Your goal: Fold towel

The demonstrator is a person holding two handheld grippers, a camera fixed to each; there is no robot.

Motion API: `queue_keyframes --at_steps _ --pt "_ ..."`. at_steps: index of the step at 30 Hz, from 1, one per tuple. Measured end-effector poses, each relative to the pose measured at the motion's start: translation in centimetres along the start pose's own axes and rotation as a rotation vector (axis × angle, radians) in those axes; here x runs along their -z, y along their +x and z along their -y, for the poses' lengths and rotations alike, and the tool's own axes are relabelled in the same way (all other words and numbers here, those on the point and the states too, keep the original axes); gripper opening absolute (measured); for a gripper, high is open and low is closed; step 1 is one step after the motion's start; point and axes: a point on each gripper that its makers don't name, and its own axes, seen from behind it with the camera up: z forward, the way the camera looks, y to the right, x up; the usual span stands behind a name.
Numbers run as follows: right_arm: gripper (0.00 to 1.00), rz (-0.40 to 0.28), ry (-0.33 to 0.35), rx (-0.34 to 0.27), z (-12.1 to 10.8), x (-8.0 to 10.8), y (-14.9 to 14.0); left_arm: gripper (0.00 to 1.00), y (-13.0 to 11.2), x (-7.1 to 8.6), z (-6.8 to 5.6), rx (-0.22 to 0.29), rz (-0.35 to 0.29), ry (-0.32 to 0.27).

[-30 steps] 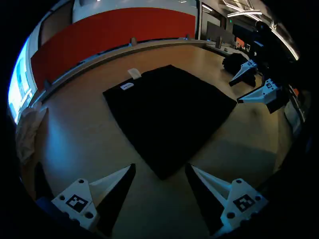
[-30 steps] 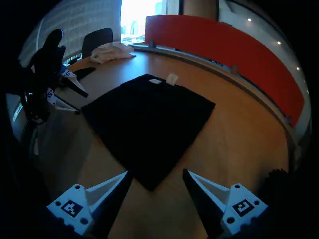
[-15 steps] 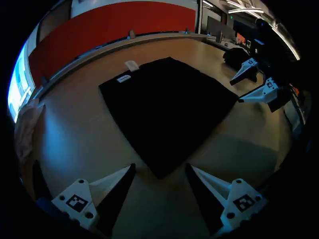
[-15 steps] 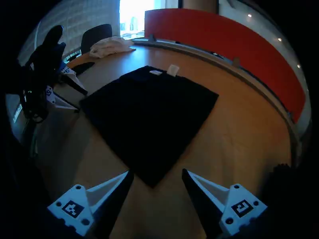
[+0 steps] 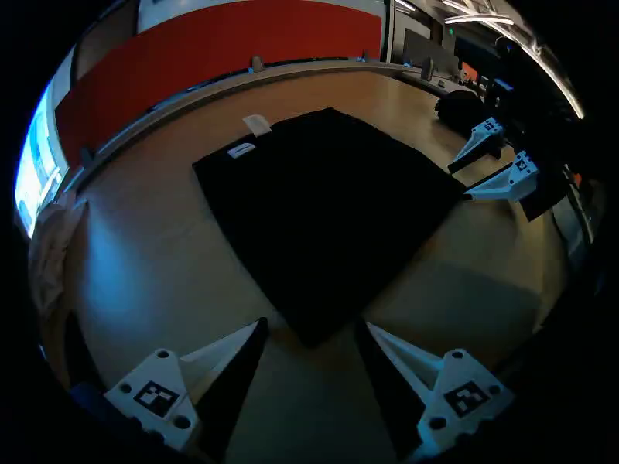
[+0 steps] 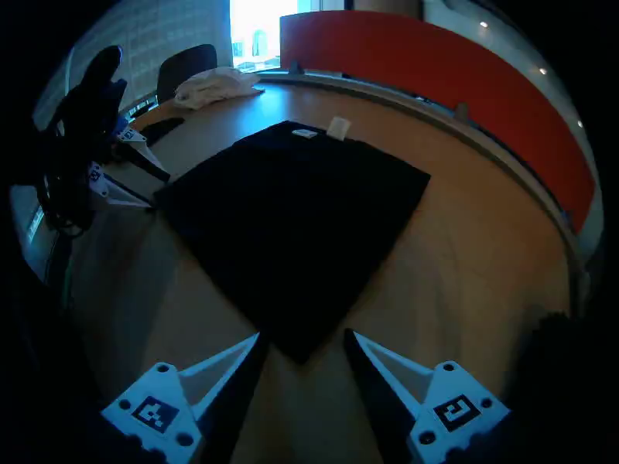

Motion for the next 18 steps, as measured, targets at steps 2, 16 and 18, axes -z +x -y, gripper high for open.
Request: queue_keyframes --at_steps 2,16,18 --pt "0.67 0.0 0.002 0.0 0.1 -0.02 0.01 0.73 -0.03 0.02 0.05 0.005 0.005 0.004" --pt "0.47 -0.002 0.002 -0.005 0.18 -0.08 0.01 0.56 0.11 -0.05 -0.41 0.018 0.025 0.012" --pt "0.43 -0.003 0.005 -0.003 0.29 -0.11 0.01 0.52 0.13 -0.06 -0.53 0.017 0.028 0.011"
